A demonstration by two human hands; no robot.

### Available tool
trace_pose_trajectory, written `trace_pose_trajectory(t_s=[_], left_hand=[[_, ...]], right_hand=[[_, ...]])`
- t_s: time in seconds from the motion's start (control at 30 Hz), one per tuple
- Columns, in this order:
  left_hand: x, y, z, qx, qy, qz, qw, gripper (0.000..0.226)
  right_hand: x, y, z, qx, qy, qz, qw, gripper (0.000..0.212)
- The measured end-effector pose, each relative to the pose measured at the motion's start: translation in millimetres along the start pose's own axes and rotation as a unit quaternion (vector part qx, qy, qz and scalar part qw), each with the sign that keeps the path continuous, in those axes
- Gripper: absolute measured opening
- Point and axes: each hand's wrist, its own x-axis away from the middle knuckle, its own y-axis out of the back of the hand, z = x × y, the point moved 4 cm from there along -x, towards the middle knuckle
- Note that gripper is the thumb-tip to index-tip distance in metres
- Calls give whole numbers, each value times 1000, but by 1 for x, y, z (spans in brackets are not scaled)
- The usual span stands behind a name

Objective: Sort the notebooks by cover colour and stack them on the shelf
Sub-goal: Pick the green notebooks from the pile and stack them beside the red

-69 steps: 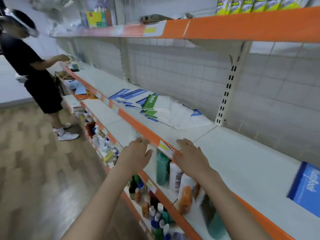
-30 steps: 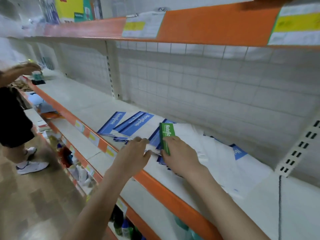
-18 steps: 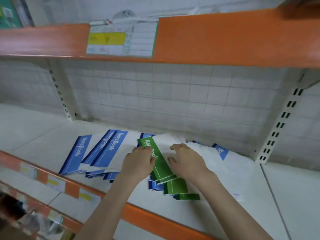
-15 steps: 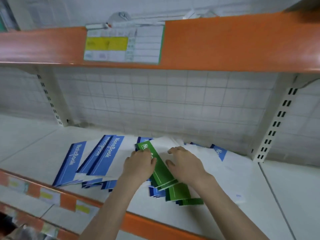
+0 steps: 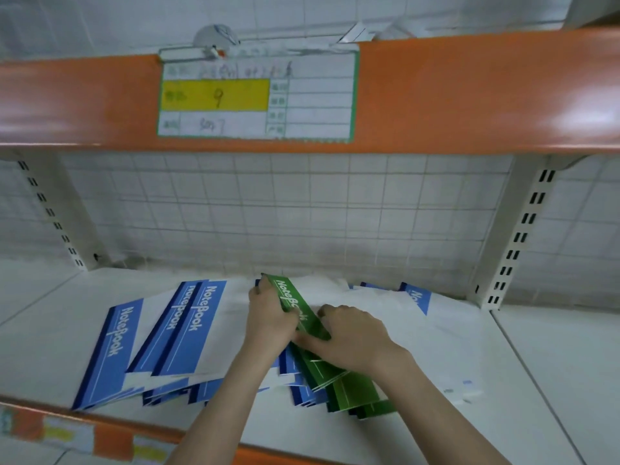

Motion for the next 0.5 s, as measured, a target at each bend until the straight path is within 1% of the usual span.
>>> trace_pose_trajectory(t_s=[0.07, 0.1, 0.17, 0.2, 0.23, 0.3, 0.33, 0.37, 0.43, 0.5], left_hand=[[-1, 0, -2, 72, 2, -14, 997, 34], [-1, 0, -4, 104, 8, -11, 994, 35], [2, -1, -4, 150, 19, -1, 989, 37], [3, -3, -3, 154, 21, 3, 988, 32], [4, -3, -1, 130, 20, 3, 991, 24], [5, -3, 5, -2, 10, -1, 1000, 9], [5, -3, 9, -66, 12, 5, 998, 5], [7, -4, 12, -110, 19, 21, 994, 7], [9, -7, 13, -140, 25, 56, 988, 8], [11, -9, 12, -125, 21, 61, 990, 10]], right_hand=[[3, 1, 3, -12, 7, 38, 999, 60], [4, 2, 3, -11, 13, 49, 999, 58], [6, 4, 5, -19, 24, 52, 998, 42], [6, 6, 5, -29, 25, 45, 998, 35], [6, 7, 5, -39, 23, 38, 998, 30], [5, 10, 5, -43, 17, 30, 998, 28], [3, 10, 4, -40, 14, 28, 999, 29], [2, 11, 4, -37, 12, 28, 999, 30], [-1, 10, 4, -32, 10, 27, 999, 30], [-3, 9, 5, -27, 13, 29, 999, 31]])
